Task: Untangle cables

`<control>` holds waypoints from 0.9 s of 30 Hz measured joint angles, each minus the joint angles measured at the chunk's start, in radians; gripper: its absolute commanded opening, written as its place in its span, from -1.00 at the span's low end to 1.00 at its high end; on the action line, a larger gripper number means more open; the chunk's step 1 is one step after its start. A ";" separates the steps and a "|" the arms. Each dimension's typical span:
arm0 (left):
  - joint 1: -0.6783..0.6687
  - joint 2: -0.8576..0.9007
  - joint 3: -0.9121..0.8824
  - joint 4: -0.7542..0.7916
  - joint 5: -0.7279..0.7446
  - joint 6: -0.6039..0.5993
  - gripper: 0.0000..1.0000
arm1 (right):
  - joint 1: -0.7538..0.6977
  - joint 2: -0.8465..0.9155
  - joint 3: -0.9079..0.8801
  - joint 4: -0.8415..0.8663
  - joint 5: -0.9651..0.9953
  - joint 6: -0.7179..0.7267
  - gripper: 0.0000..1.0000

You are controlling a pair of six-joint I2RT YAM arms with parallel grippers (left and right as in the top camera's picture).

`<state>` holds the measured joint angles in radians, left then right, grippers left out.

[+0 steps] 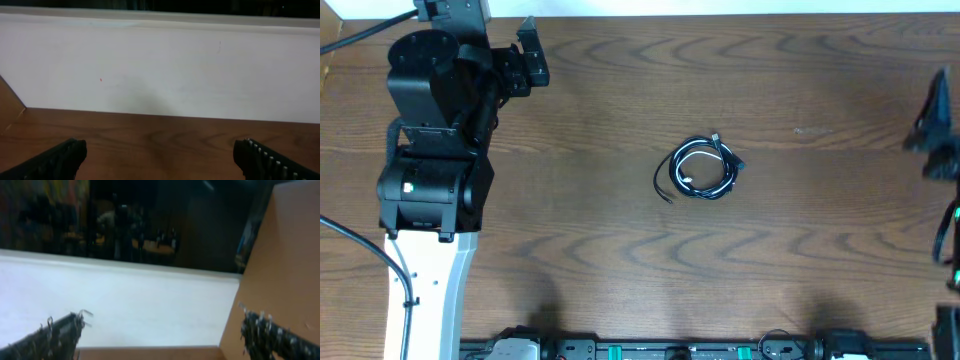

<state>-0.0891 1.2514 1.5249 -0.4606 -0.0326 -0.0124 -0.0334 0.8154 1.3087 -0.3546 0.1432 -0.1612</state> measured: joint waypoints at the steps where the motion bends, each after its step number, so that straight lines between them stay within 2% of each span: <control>1: 0.000 0.000 0.000 0.000 0.000 0.000 0.97 | 0.000 0.036 0.042 -0.026 0.003 0.000 0.99; 5: 0.000 0.000 0.000 -0.001 0.000 -0.003 0.97 | 0.000 0.149 0.170 -0.059 0.007 -0.012 0.98; 9: 0.000 0.000 0.000 -0.005 0.000 -0.008 0.97 | 0.000 0.204 0.219 -0.035 0.007 -0.028 0.98; 19: 0.000 0.005 0.000 -0.008 0.000 -0.010 0.97 | 0.000 0.212 0.224 -0.129 -0.014 -0.031 0.99; 27: 0.000 0.005 0.000 -0.008 0.000 -0.010 0.97 | 0.000 0.211 0.224 -0.154 -0.061 0.067 0.99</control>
<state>-0.0891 1.2568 1.5249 -0.4686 -0.0326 -0.0227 -0.0334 1.0264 1.5326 -0.5087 0.0826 -0.0944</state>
